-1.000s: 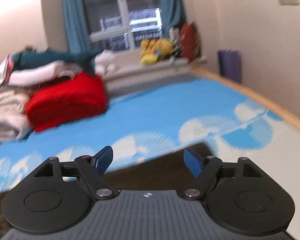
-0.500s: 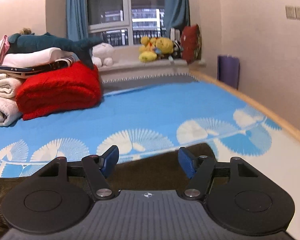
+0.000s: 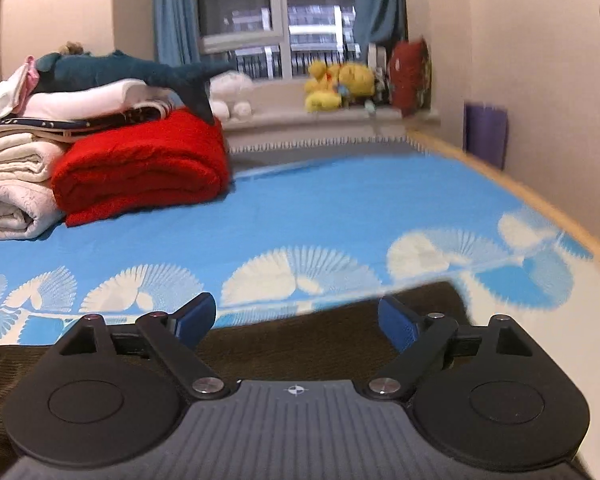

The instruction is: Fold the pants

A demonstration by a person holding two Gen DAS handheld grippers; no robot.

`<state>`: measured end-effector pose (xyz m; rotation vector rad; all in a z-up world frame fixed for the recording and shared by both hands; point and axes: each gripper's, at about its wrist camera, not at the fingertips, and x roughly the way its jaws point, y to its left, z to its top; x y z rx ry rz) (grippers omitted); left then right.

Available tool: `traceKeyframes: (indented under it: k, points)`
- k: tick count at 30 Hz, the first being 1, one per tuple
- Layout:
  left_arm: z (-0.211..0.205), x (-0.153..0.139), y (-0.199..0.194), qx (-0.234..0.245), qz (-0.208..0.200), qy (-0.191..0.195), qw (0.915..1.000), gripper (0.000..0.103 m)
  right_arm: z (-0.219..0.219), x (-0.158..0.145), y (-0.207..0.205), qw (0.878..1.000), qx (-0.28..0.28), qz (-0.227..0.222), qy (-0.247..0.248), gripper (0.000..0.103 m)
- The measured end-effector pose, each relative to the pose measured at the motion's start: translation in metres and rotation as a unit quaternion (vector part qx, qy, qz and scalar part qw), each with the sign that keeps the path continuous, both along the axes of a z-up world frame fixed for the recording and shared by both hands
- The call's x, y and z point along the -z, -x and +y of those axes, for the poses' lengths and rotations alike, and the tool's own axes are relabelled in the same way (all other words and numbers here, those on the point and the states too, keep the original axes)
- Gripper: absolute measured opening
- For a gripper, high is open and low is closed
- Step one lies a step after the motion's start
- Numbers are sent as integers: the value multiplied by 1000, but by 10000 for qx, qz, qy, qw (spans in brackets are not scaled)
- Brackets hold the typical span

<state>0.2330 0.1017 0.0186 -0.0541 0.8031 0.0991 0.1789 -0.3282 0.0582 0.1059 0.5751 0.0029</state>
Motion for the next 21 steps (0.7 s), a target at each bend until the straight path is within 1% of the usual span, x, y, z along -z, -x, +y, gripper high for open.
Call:
traceKeyframes:
  k: [1, 3, 5, 6, 9, 13, 15, 18, 21]
  points:
    - [0, 2, -1, 30, 77, 36, 10000, 88, 1, 1, -2, 9998, -92, 110, -122, 86]
    - [0, 3, -2, 281, 72, 133, 9995, 88, 8, -1, -2, 9996, -235, 74, -160, 81]
    - [-4, 5, -2, 354, -10, -102, 9993, 88, 17, -5, 1, 9995, -309, -116, 30, 80]
    - [-5, 6, -2, 346, -47, -258, 9991, 88, 20, -6, 2, 9992, -315, -229, 125, 78]
    - [0, 12, -6, 220, -101, -353, 9991, 88, 29, -10, 5, 9977, -307, -517, 310, 75]
    - [9, 19, -16, 101, -128, -376, 9992, 88, 33, -12, 3, 9967, -278, -669, 354, 75]
    - [15, 23, -25, 92, -30, -335, 9994, 88, 36, -12, 1, 9963, -334, -651, 440, 75]
    - [26, 30, -39, -67, 66, -438, 9990, 88, 43, -11, -2, 9951, -515, -571, 615, 76]
    - [45, 35, -52, -124, 66, -252, 9996, 88, 50, -11, -4, 9939, -668, -518, 705, 78]
